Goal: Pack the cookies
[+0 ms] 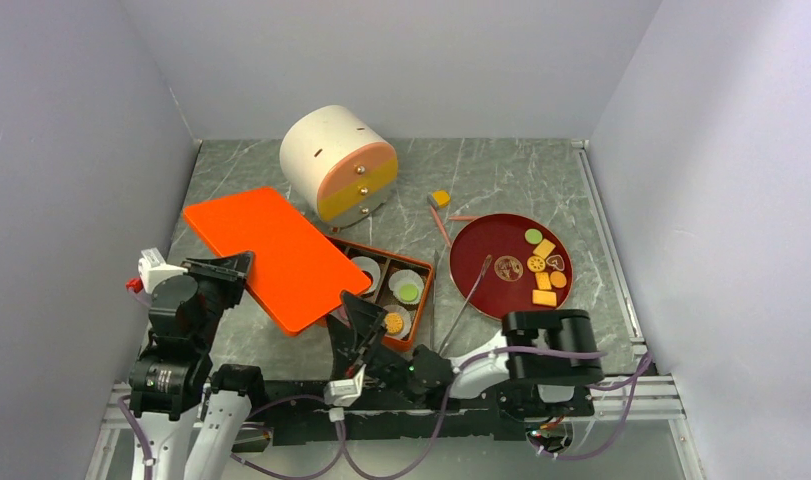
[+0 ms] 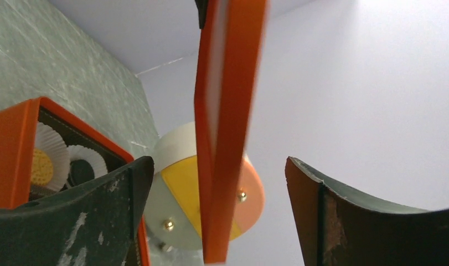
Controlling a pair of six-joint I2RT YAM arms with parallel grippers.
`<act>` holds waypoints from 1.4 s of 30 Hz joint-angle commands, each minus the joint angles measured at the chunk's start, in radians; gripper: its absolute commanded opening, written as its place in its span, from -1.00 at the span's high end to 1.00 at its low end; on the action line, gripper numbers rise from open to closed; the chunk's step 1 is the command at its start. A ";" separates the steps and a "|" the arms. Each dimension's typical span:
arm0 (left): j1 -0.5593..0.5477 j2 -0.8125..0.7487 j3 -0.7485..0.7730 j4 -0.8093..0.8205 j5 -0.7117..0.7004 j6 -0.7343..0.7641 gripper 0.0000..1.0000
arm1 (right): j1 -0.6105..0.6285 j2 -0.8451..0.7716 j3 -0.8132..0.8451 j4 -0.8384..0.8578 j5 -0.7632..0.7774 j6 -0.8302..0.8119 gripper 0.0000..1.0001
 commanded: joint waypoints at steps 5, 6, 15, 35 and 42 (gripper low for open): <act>-0.002 -0.092 -0.076 0.189 -0.054 -0.111 0.90 | 0.058 -0.227 -0.137 0.201 0.213 0.293 -1.00; -0.002 -0.101 -0.089 0.206 -0.047 -0.105 0.90 | 0.063 -0.261 -0.152 0.163 0.229 0.349 -1.00; -0.004 -0.168 -0.194 0.286 -0.004 -0.115 0.90 | 0.030 -0.600 -0.176 -0.410 0.257 1.094 -1.00; -0.013 -0.232 -0.354 0.451 0.097 -0.225 0.90 | -0.204 -0.658 -0.252 -0.588 0.206 2.457 -0.94; -0.016 -0.242 -0.372 0.454 0.111 -0.235 0.90 | -0.300 -0.503 -0.236 -0.412 0.016 2.591 -0.76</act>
